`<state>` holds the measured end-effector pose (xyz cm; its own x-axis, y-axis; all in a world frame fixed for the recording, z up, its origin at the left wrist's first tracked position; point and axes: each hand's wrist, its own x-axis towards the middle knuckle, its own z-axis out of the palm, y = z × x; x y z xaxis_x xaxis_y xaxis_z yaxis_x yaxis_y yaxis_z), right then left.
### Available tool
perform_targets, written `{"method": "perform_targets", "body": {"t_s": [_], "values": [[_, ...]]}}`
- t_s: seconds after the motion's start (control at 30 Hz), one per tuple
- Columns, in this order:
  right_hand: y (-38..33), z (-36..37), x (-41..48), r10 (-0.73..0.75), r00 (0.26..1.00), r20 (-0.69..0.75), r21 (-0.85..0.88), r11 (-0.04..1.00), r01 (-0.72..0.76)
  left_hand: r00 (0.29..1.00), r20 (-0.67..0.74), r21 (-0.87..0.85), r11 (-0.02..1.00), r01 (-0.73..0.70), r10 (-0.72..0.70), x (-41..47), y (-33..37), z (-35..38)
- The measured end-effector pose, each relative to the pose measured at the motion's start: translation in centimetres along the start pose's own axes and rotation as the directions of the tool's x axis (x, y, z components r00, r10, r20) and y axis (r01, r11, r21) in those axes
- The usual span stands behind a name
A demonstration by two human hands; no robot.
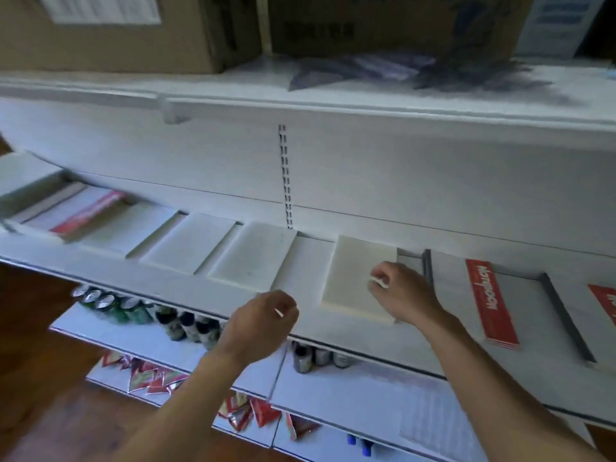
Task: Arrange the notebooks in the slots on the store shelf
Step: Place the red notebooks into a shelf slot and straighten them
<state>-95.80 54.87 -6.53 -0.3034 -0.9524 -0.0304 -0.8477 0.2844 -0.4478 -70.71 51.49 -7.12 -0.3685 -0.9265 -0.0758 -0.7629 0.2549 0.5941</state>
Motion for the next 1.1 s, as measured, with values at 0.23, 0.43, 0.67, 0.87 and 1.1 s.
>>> {"method": "perform_targets", "body": {"t_s": [0.23,0.43,0.67,0.87,1.1], "values": [[-23.5,10.7,2.6,-0.281,0.946,0.164,0.03,0.96,0.28,0.947,-0.187,0.126,0.95,0.287,-0.262,-7.0,-17.9,-14.6],[-37.1,17.5,4.5,-0.391,0.884,0.255,0.053,0.919,0.391,0.885,-0.261,0.05,0.91,0.412,-0.386,-9.2,-28.6,-21.1],[-47.1,24.6,10.9,-0.437,0.868,0.237,0.125,0.899,0.419,0.856,-0.256,-0.068,0.892,0.446,-0.448,-3.4,-38.4,-26.2],[-54.1,30.5,19.2,-0.249,0.953,0.175,0.357,0.918,0.174,0.889,-0.238,-0.026,0.917,0.397,-0.392,5.5,-45.6,-31.8],[-57.0,34.6,25.1,0.084,0.979,0.185,0.566,0.806,-0.176,0.968,-0.179,0.005,0.984,0.18,-0.177,15.6,-49.8,-36.2]]}}
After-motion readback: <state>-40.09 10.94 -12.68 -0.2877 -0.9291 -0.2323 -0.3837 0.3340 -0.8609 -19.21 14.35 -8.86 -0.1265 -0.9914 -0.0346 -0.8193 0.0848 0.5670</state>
